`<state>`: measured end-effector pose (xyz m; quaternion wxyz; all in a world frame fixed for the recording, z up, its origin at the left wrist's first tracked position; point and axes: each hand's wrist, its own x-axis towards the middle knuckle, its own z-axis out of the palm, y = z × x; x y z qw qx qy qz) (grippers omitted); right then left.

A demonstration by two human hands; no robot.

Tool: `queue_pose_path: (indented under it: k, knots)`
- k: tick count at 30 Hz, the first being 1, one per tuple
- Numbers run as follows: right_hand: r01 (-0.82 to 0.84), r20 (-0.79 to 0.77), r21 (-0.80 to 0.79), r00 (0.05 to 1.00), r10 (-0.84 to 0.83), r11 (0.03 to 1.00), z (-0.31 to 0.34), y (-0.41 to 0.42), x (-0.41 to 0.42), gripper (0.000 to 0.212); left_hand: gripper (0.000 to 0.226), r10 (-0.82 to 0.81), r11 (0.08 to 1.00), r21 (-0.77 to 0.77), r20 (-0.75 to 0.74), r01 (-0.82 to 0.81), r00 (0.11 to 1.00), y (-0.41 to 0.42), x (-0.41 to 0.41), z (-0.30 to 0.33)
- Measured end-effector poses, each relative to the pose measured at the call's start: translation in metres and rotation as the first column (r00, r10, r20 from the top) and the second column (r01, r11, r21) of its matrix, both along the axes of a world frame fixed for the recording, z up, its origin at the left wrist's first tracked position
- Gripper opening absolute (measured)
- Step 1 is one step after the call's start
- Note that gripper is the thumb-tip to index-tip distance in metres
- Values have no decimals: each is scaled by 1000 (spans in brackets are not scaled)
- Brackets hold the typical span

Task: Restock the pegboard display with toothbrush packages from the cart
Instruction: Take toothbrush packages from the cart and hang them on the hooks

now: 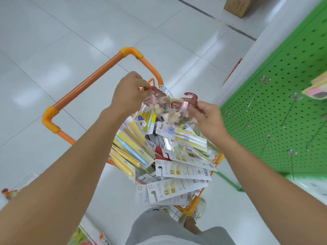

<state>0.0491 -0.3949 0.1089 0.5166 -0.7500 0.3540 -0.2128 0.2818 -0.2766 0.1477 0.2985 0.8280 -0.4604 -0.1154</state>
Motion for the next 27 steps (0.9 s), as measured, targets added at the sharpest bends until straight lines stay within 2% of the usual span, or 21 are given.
queue_pose_path:
  k: [2, 4, 6, 8, 11, 14, 16, 19, 23, 27]
  knots:
    - [68, 126, 114, 989, -82, 991, 20, -2, -14, 13, 10, 2, 985, -167, -221, -40, 975, -2, -20, 28]
    - [125, 218, 199, 961, -168, 972, 43, -4, -33, 14, 11, -34, 955, -269, -523, -127, 851, -9, -44, 48]
    - [174, 259, 243, 936, -237, 954, 66, -9, -57, 16, 17, -72, 924, -322, -675, -205, 734, -21, -69, 64]
    - [224, 284, 244, 914, -291, 943, 85, -13, -87, 17, 23, -109, 914, -334, -749, -231, 654, -39, -98, 77]
    - [330, 319, 164, 874, -367, 930, 110, -21, -137, 18, 28, -179, 908, -356, -806, -221, 564, -71, -148, 94]
    - [493, 379, 107, 783, -494, 863, 131, -32, -188, 12, 21, -254, 909, -378, -836, -176, 486, -99, -193, 109]
    - [566, 398, 100, 731, -555, 818, 140, -42, -218, 11, 18, -270, 909, -389, -822, -148, 502, -116, -218, 116]
    - [597, 395, 110, 708, -586, 795, 143, -56, -244, 12, 13, -292, 907, -404, -803, -115, 519, -135, -255, 124]
    - [599, 428, 96, 696, -577, 795, 145, -71, -250, 13, 13, -291, 916, -396, -765, -64, 574, -145, -285, 135]
    - [573, 459, 79, 705, -540, 816, 144, -80, -252, 19, 14, -282, 917, -390, -774, -77, 566, -147, -294, 144]
